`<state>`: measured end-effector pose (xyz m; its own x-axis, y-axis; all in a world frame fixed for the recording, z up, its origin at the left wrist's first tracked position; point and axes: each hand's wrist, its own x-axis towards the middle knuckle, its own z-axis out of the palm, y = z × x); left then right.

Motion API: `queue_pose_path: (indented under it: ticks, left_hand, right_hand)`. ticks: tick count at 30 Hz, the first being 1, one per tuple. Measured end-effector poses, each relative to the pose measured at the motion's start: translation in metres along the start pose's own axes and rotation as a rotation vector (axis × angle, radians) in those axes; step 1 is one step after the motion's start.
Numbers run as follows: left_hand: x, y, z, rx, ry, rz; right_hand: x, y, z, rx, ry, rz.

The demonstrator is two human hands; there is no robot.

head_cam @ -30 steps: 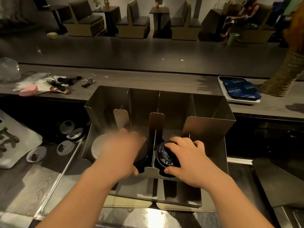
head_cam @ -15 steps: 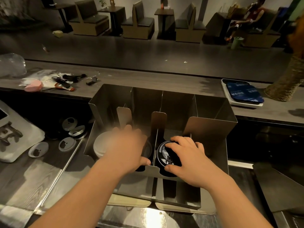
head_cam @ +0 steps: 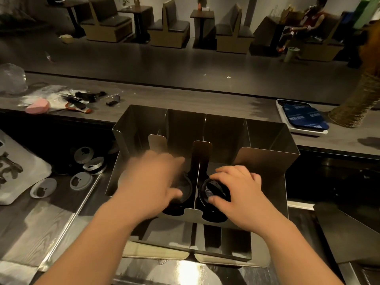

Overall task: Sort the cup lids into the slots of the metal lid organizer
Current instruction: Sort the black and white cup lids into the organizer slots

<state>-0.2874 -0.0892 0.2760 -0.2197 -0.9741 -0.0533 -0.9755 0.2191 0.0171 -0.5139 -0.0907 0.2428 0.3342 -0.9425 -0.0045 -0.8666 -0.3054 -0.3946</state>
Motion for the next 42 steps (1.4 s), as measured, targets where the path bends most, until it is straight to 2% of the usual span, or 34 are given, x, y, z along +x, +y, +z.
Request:
queue_pose_path:
  ticks: [3, 5, 9, 13, 16, 22, 23, 25, 27, 29, 30, 32, 34, 39, 42]
  left_hand:
    - [-0.018, -0.026, -0.011, -0.118, 0.247, -0.131]
    - [-0.028, -0.043, -0.008, -0.106, 0.324, -0.209]
    - [-0.035, -0.053, 0.004, -0.119, 0.22, -0.2]
    - [-0.034, -0.06, 0.013, -0.239, 0.228, -0.159]
    - [-0.036, -0.073, 0.016, -0.427, 0.217, -0.175]
    - [-0.043, -0.094, 0.012, -0.951, 0.224, -0.243]
    - [-0.044, -0.097, 0.01, -1.117, 0.251, -0.27]
    - [-0.046, -0.101, 0.007, -1.611, 0.29, -0.301]
    - [-0.049, -0.105, 0.007, -2.073, 0.231, -0.246]
    - [-0.05, -0.108, 0.005, -2.317, 0.124, -0.21]
    - [-0.05, -0.11, 0.005, -2.392, 0.076, -0.174]
    - [-0.05, -0.112, 0.006, -2.467, 0.018, -0.118]
    - [-0.05, -0.112, 0.008, -2.46, 0.004, -0.101]
    - [-0.055, -0.109, 0.013, -2.344, 0.045, -0.094]
    - [-0.055, -0.114, 0.014, -2.165, 0.127, -0.123]
  right_hand:
    - [0.001, -0.012, 0.0, 0.075, 0.246, 0.007]
    - [0.003, -0.027, 0.001, 0.107, 0.324, -0.03]
    - [0.016, -0.07, 0.011, -0.061, 0.182, -0.109]
    - [0.036, -0.097, 0.031, -0.365, 0.011, -0.001]
    - [0.041, -0.099, 0.041, -0.362, -0.032, 0.034]
    - [0.045, -0.102, 0.036, -0.341, -0.091, 0.053]
    - [0.045, -0.104, 0.033, -0.341, -0.087, 0.061]
    - [0.046, -0.11, 0.025, -0.299, -0.005, 0.055]
    - [0.044, -0.122, 0.017, -0.132, 0.146, -0.005]
    - [0.041, -0.141, 0.008, 0.167, 0.197, -0.082]
    - [0.04, -0.153, 0.005, 0.308, 0.169, -0.121]
    - [0.037, -0.172, 0.003, 0.459, 0.083, -0.202]
    - [0.038, -0.184, 0.009, 0.486, 0.021, -0.237]
    - [0.045, -0.196, 0.027, 0.493, 0.005, -0.216]
    - [0.052, -0.196, 0.028, 0.483, -0.008, -0.191]
